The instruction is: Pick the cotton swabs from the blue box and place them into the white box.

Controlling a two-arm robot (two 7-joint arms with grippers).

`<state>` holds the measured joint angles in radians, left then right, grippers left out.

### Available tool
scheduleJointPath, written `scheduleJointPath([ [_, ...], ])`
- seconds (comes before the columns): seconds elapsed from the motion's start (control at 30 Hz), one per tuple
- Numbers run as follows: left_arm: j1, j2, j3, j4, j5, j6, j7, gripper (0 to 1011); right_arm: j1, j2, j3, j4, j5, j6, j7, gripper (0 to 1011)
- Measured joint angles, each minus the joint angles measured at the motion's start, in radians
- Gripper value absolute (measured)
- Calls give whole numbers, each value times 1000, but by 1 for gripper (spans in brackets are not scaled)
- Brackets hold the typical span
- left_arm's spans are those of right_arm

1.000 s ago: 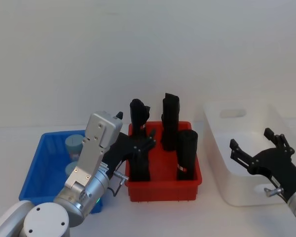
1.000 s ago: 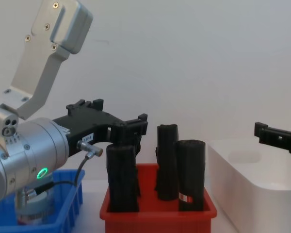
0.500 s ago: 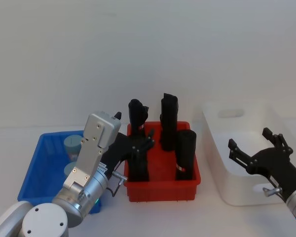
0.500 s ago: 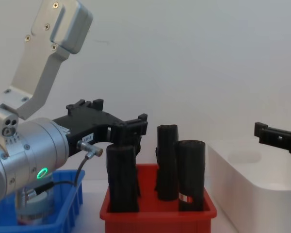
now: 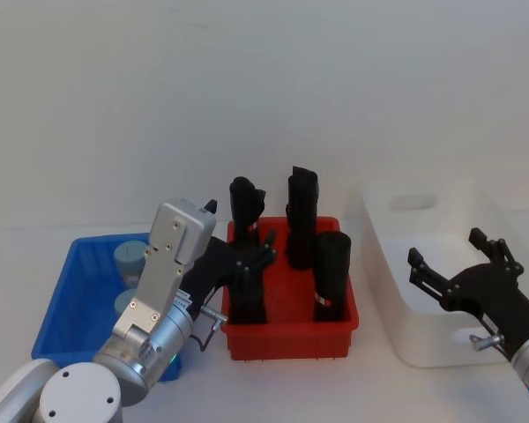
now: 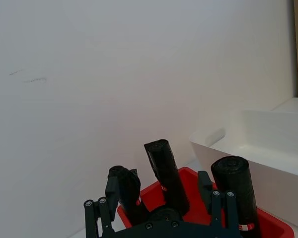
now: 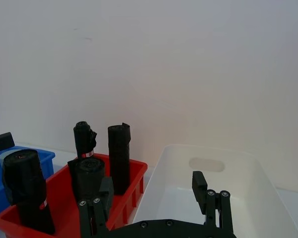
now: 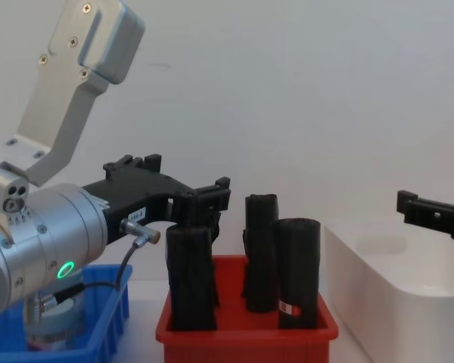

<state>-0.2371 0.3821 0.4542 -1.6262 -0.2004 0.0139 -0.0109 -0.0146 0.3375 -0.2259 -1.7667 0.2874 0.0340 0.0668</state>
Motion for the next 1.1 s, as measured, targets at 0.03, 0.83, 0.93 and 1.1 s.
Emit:
scheduleJointPath([
  [0.03, 0, 0, 0, 0, 0, 0, 0, 1000, 0, 0, 0, 0, 0, 0, 0, 1002],
  [0.83, 0, 0, 0, 0, 0, 0, 0, 999, 0, 0, 0, 0, 0, 0, 0, 1002],
  [0.93, 0, 0, 0, 0, 0, 0, 0, 1000, 0, 0, 0, 0, 0, 0, 0, 1002],
  [1.1, 0, 0, 0, 0, 0, 0, 0, 1000, 0, 0, 0, 0, 0, 0, 0, 1002],
])
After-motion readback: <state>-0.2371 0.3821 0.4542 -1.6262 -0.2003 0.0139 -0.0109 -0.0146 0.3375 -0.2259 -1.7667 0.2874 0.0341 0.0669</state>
